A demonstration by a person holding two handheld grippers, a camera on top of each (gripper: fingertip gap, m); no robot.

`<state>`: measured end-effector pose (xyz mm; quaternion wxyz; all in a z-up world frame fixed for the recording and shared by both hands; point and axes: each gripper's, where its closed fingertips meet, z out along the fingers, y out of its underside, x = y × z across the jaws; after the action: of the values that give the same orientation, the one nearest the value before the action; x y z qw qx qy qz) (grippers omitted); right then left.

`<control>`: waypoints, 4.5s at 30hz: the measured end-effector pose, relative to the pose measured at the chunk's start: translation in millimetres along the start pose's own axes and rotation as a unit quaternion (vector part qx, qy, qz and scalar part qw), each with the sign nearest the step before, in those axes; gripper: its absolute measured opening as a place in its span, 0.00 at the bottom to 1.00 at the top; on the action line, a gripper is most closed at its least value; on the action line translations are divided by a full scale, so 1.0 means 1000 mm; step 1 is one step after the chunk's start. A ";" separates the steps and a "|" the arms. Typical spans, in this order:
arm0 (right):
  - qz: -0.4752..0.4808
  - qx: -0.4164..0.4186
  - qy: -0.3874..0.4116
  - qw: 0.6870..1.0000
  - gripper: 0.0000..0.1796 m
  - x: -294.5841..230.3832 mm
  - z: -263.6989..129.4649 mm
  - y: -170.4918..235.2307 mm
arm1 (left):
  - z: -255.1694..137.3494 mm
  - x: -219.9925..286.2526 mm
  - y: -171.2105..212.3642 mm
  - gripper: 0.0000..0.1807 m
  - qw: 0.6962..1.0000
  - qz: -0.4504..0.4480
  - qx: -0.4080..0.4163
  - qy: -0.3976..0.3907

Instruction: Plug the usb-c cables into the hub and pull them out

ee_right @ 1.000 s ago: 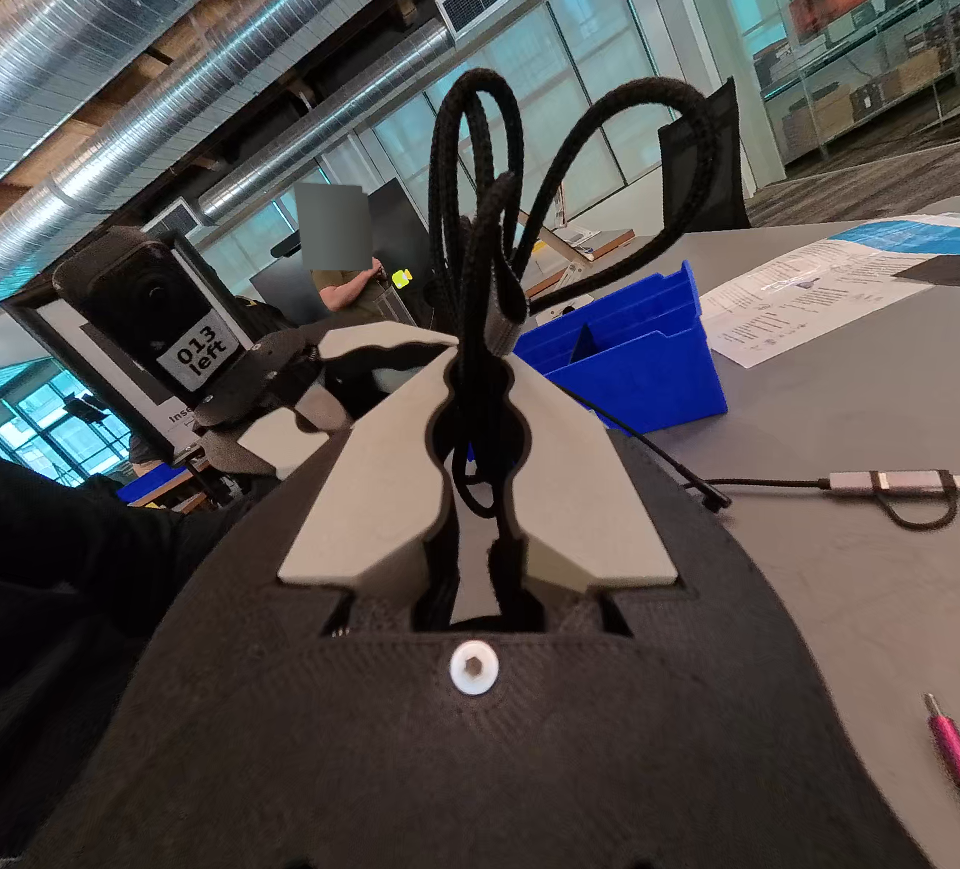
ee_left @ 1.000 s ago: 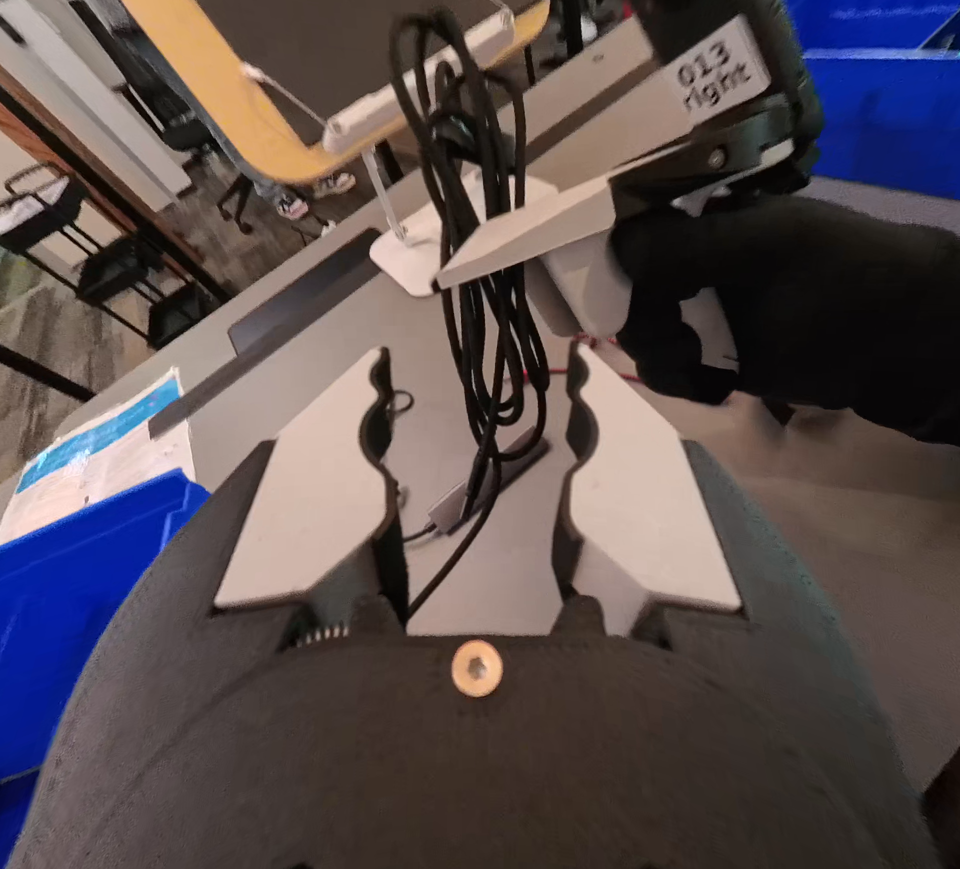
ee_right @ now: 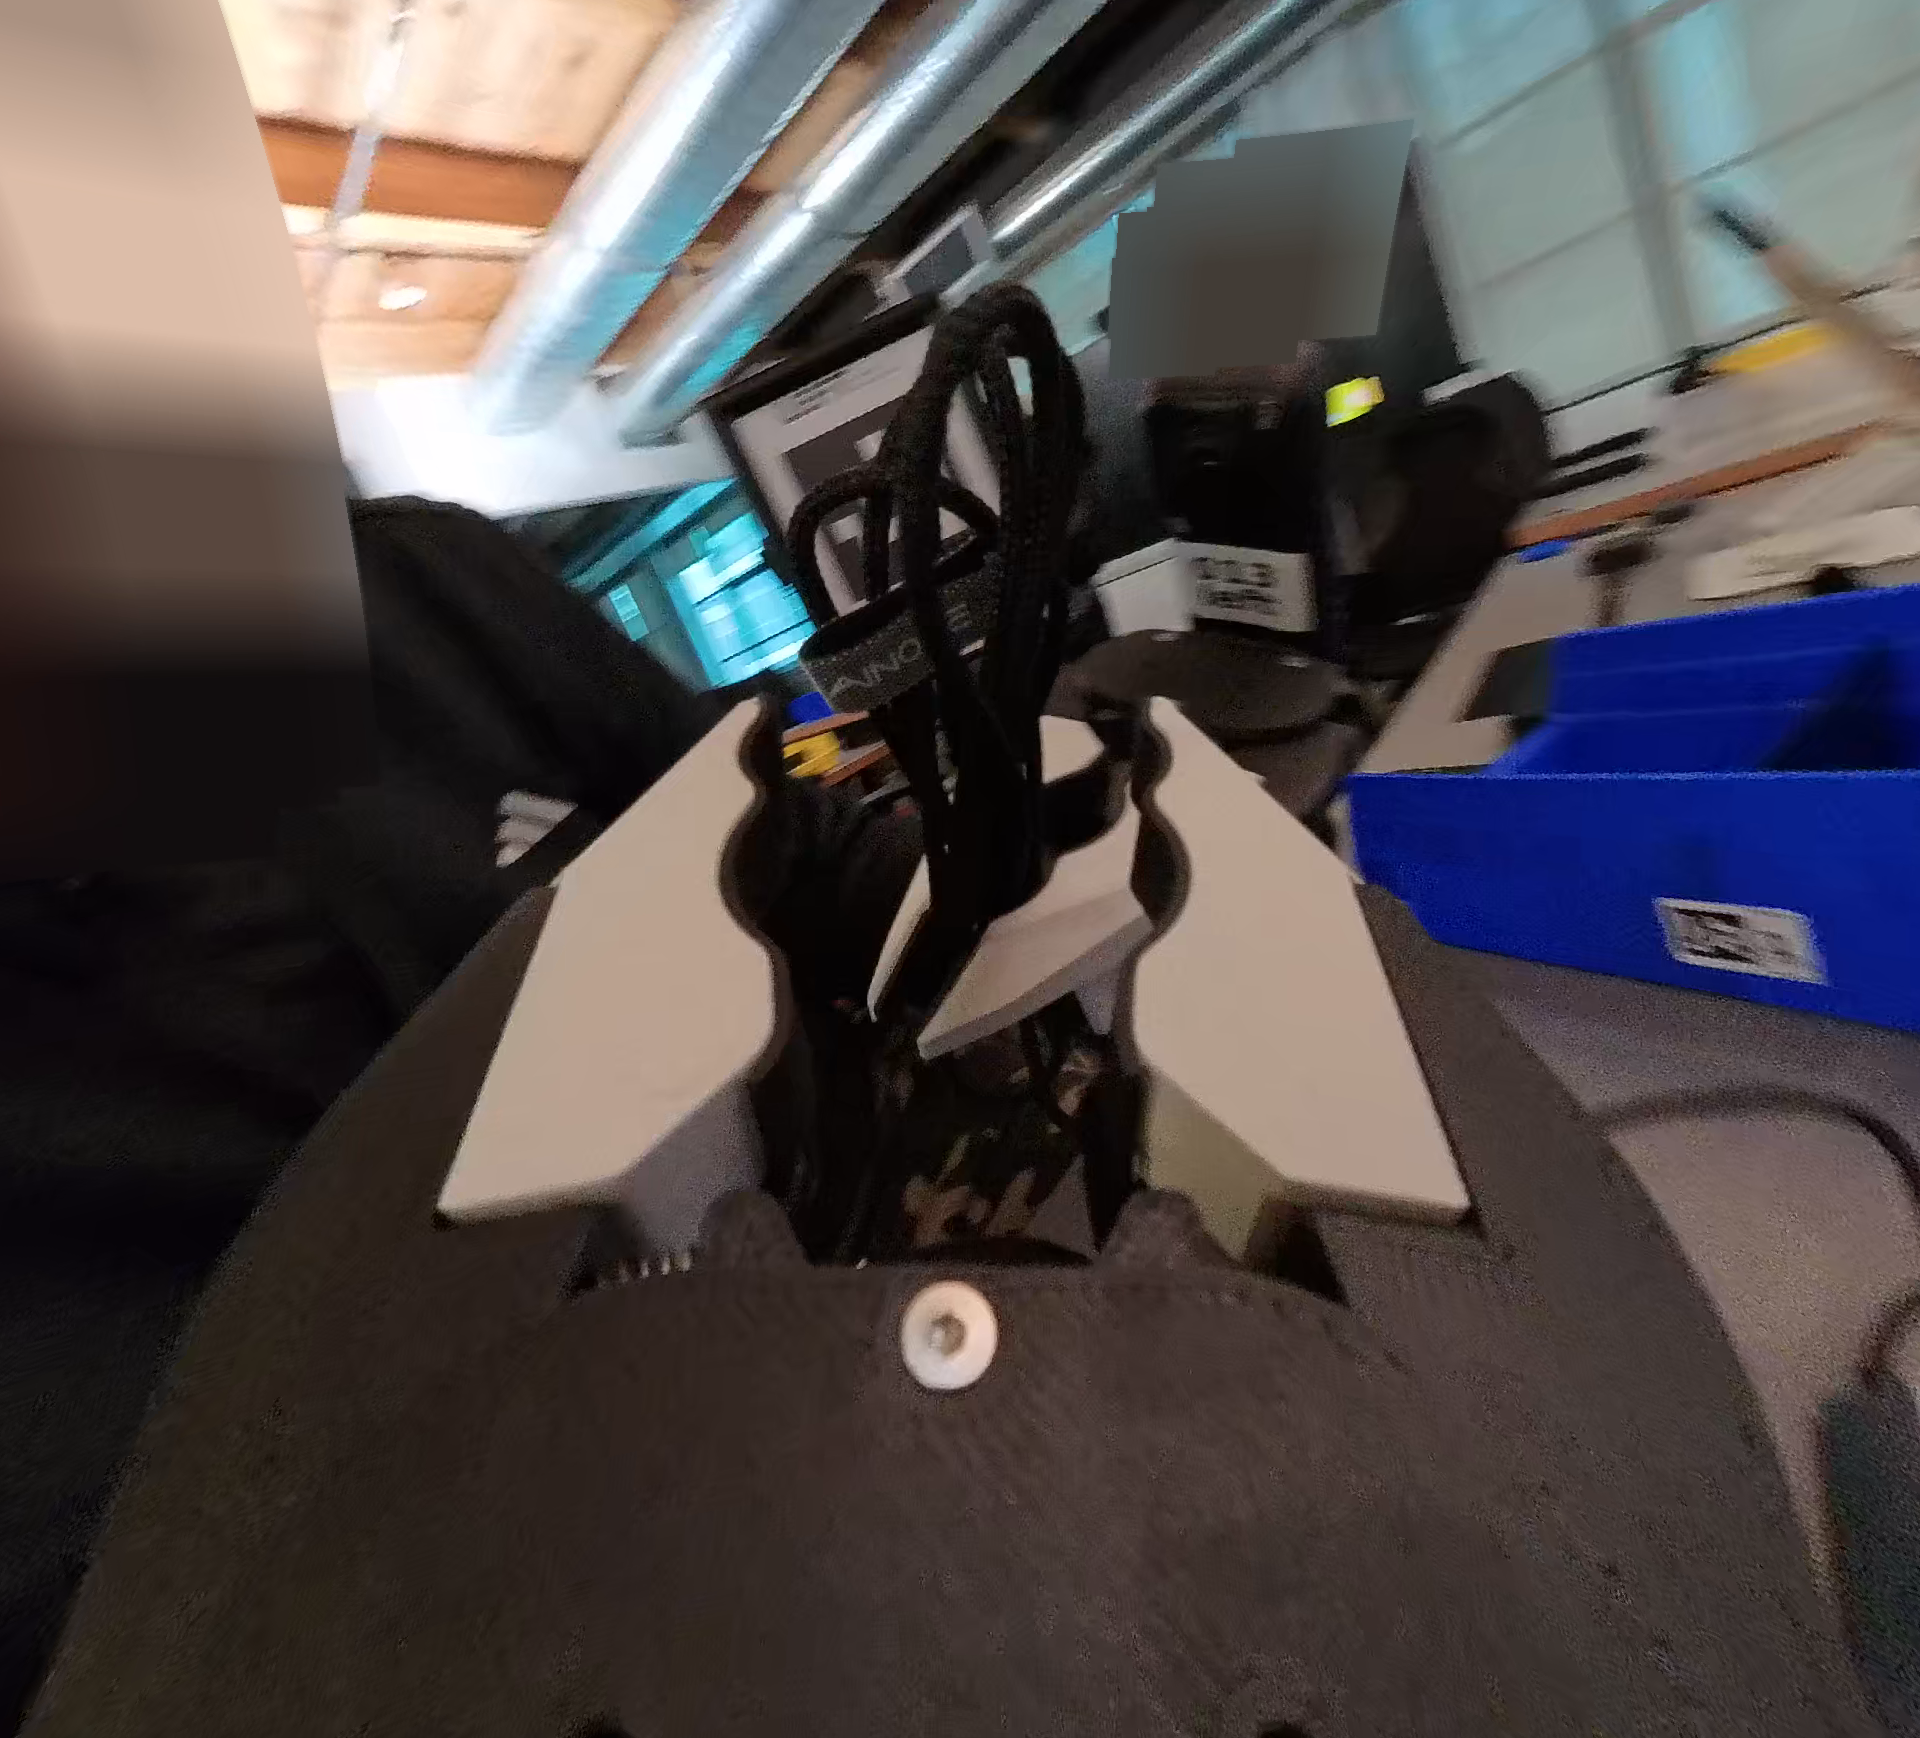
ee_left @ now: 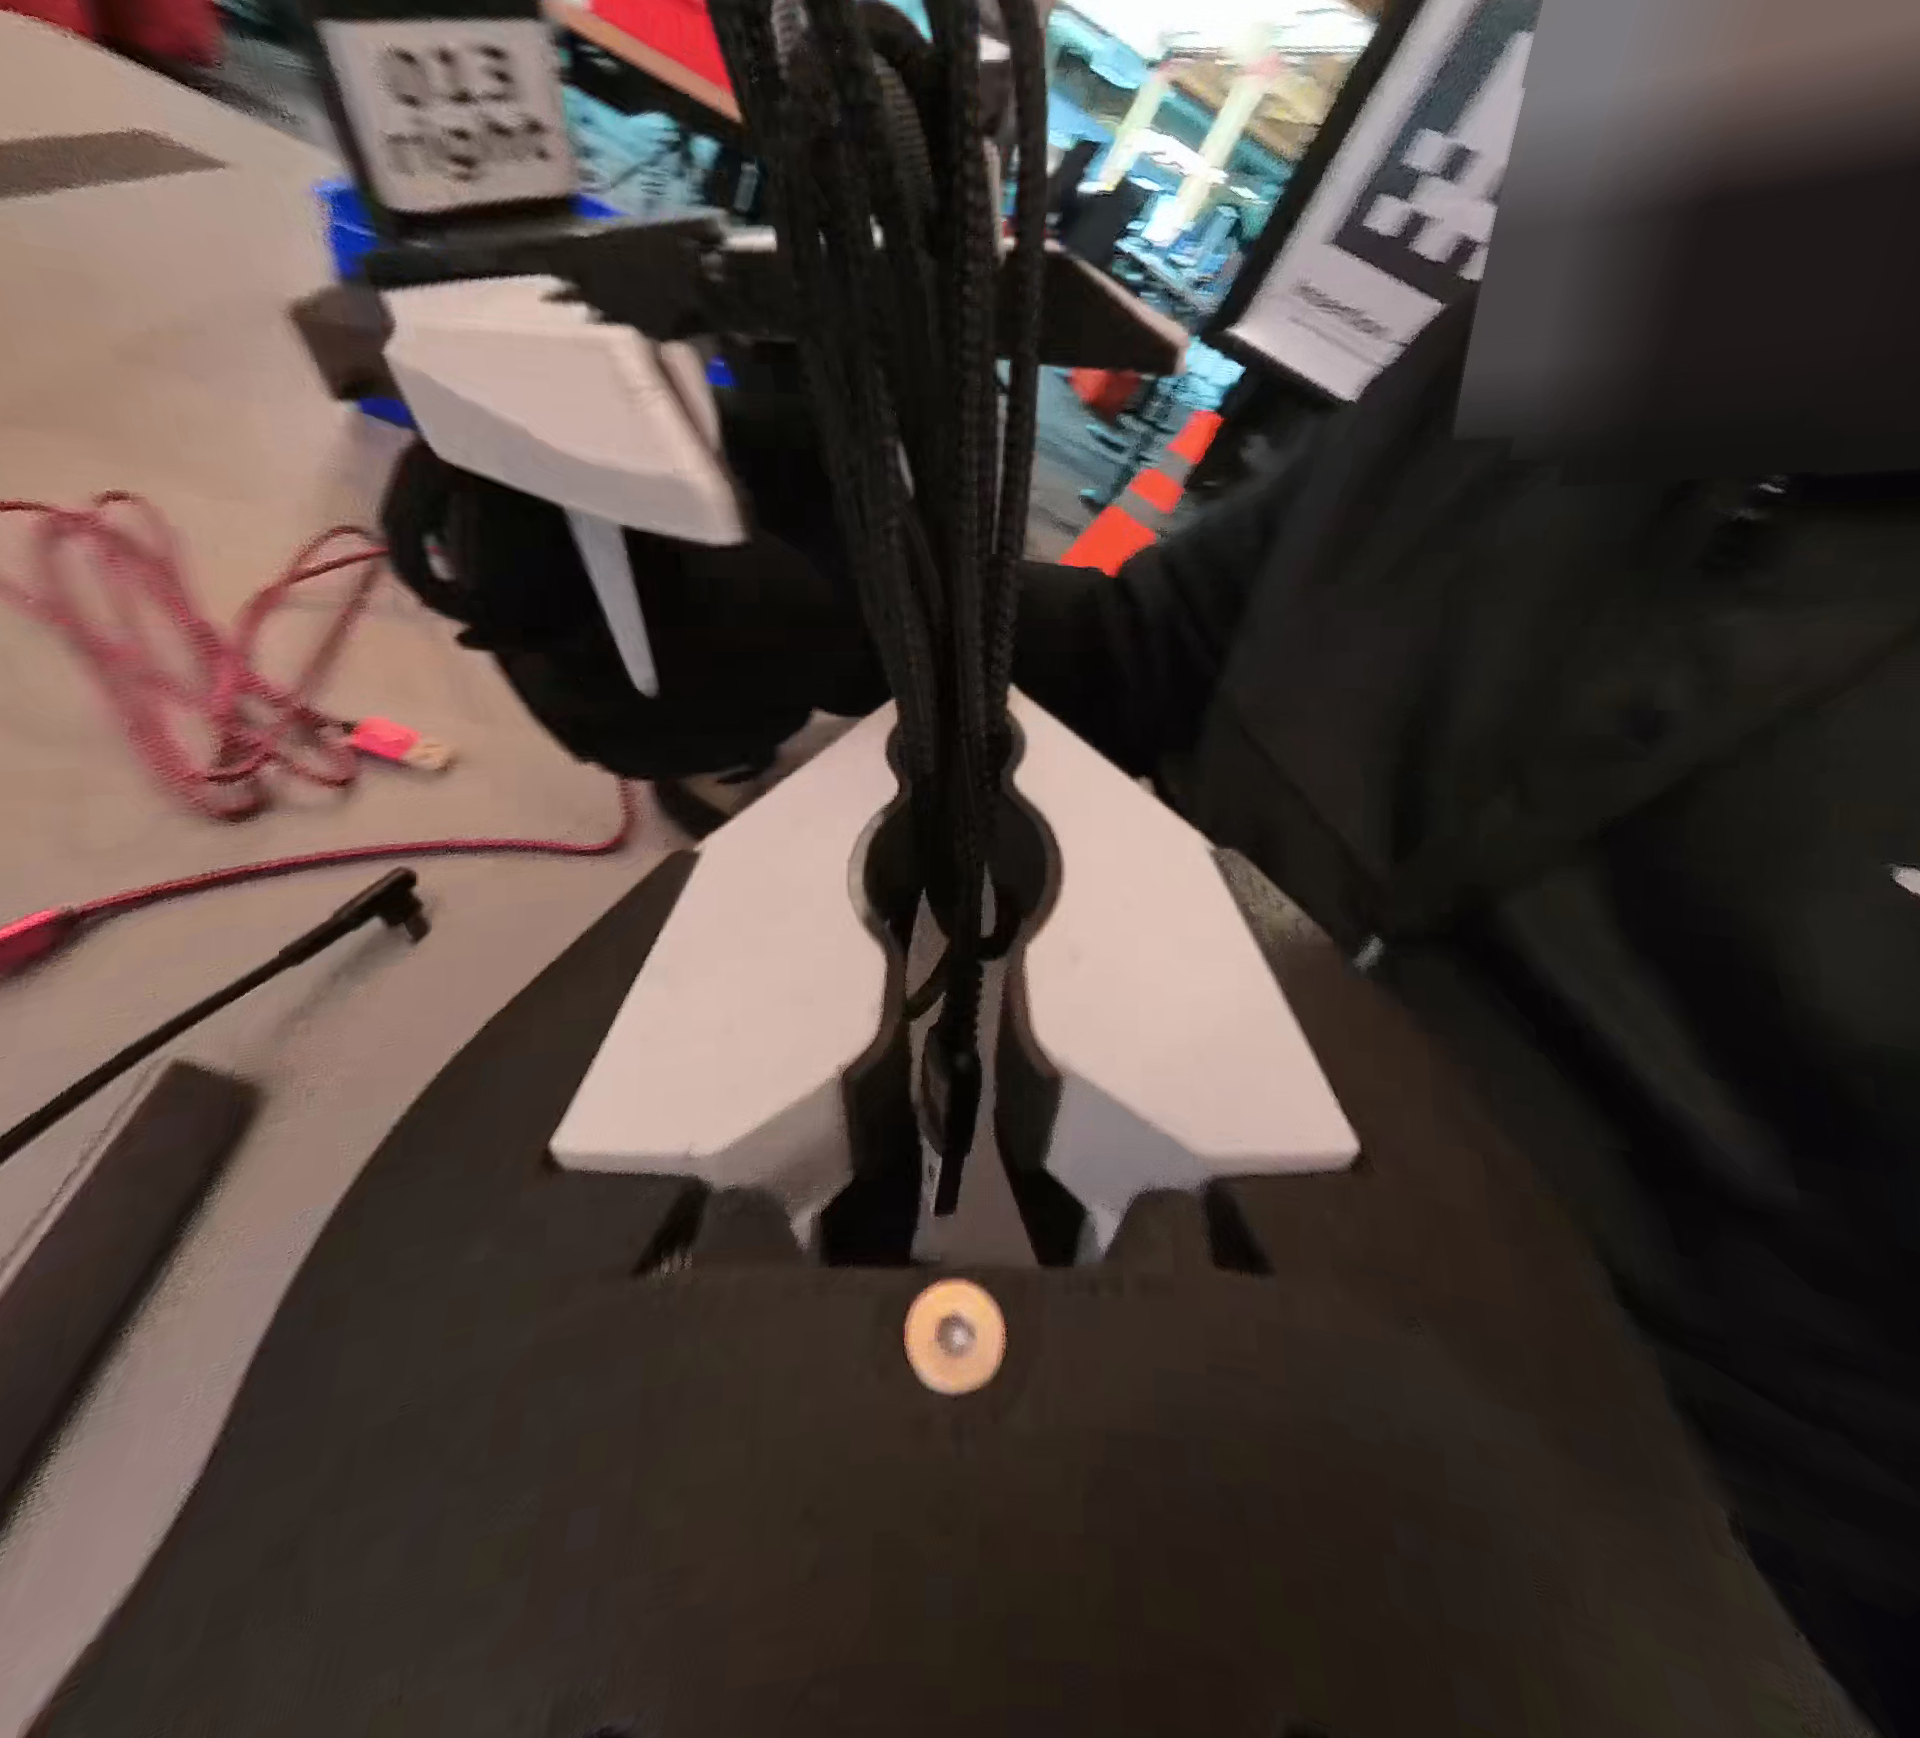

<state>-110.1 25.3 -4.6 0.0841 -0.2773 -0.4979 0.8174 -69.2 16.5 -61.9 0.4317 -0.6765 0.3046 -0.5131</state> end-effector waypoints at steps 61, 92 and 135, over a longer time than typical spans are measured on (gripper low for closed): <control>0.043 -0.342 0.622 0.703 0.17 -0.030 -0.221 0.138 | -0.022 -0.086 0.061 0.00 0.906 0.038 -0.319 -0.277; -0.370 -0.411 0.488 0.676 0.00 -0.019 -0.093 0.021 | -0.005 -0.061 0.096 0.00 0.871 0.089 -0.440 -0.197; -0.331 -0.356 0.185 0.854 0.11 -0.014 -0.026 0.029 | -0.001 -0.024 0.001 0.00 0.844 0.332 -0.329 -0.263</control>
<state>-80.3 25.3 -33.4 0.3355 -0.2533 -0.7925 0.4417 -76.6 36.3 -73.4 0.3924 -0.7466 0.5370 -0.0116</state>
